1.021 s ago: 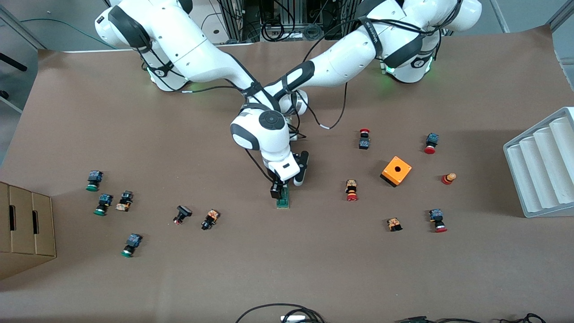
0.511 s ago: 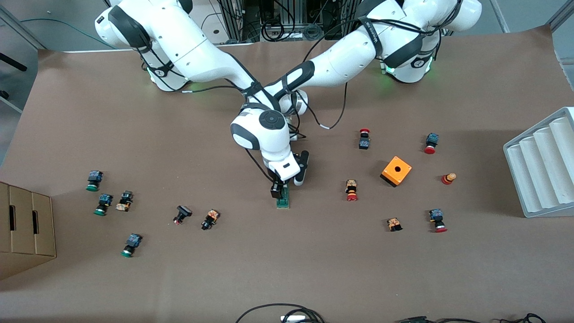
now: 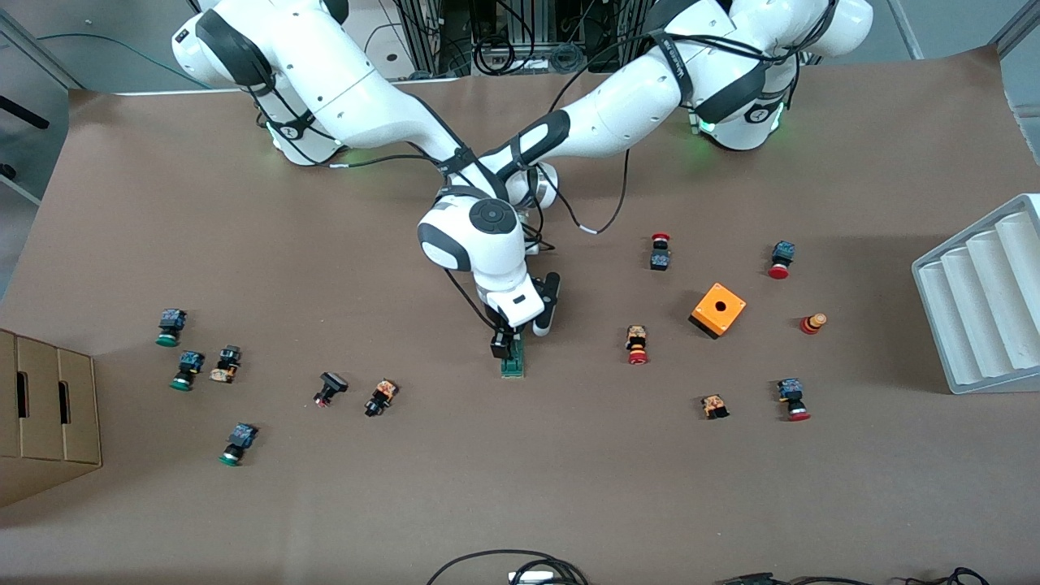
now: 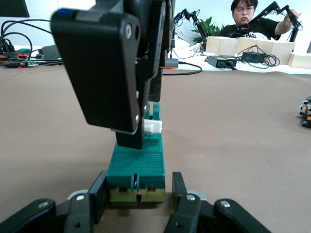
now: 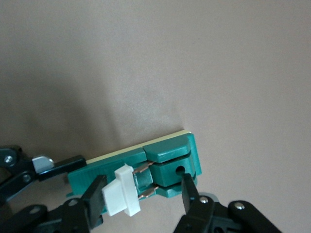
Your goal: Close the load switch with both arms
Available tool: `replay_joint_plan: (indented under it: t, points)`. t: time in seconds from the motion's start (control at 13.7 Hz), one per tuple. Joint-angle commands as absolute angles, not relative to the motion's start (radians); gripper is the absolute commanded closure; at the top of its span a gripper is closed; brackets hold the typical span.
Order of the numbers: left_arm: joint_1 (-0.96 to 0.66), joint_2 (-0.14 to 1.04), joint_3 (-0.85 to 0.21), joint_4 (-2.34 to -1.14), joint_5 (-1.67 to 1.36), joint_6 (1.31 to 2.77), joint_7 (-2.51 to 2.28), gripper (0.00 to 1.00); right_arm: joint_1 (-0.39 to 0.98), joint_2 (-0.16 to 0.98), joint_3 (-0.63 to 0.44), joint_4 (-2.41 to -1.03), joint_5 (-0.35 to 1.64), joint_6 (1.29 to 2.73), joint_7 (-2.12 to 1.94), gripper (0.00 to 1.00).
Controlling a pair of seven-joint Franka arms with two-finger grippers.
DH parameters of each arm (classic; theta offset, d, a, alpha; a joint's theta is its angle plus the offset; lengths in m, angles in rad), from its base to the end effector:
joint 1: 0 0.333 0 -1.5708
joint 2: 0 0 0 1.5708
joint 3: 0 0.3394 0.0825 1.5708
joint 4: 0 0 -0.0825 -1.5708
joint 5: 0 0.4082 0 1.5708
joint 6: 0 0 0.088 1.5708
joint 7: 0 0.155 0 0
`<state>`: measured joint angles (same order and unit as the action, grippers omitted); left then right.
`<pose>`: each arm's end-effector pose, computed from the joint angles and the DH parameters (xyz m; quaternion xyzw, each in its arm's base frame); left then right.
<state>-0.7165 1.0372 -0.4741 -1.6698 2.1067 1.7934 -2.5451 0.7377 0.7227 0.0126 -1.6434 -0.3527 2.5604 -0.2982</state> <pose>0.3951 -0.5876 0.0331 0.8044 0.0152 0.5937 0.0147 0.5504 0.5063 0.1647 0.7814 0.6074 0.1173 0.0820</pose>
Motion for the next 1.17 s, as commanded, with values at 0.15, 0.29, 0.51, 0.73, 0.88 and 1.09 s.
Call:
replay_joint_plan:
  t: [0.15, 0.29, 0.51, 0.73, 0.88, 1.09]
  points:
    - [-0.73, 1.057, -0.468, -1.647, 2.117, 1.781, -2.563, 0.42, 0.73, 0.719, 0.005, -1.624, -0.383, 2.583, -0.287, 0.33]
    - [-0.729, 1.057, -0.468, -1.647, 2.117, 1.781, -2.563, 0.42, 0.729, 0.719, 0.005, -1.624, -0.383, 2.583, -0.287, 0.33]
    - [-0.73, 1.057, -0.468, -1.647, 2.117, 1.781, -2.563, 0.42, 0.729, 0.719, 0.003, -1.624, -0.383, 2.583, -0.287, 0.34]
    - [-0.729, 1.057, -0.468, -1.647, 2.117, 1.781, -2.563, 0.42, 0.729, 0.719, 0.003, -1.618, -0.383, 2.583, -0.285, 0.34]
    - [-0.73, 1.057, -0.468, -1.646, 2.117, 1.781, -2.563, 0.42, 0.73, 0.718, 0.003, -1.618, -0.383, 2.583, -0.285, 0.34]
    - [-0.729, 1.057, -0.468, -1.646, 2.117, 1.781, -2.563, 0.42, 0.729, 0.718, 0.003, -1.618, -0.383, 2.583, -0.285, 0.34]
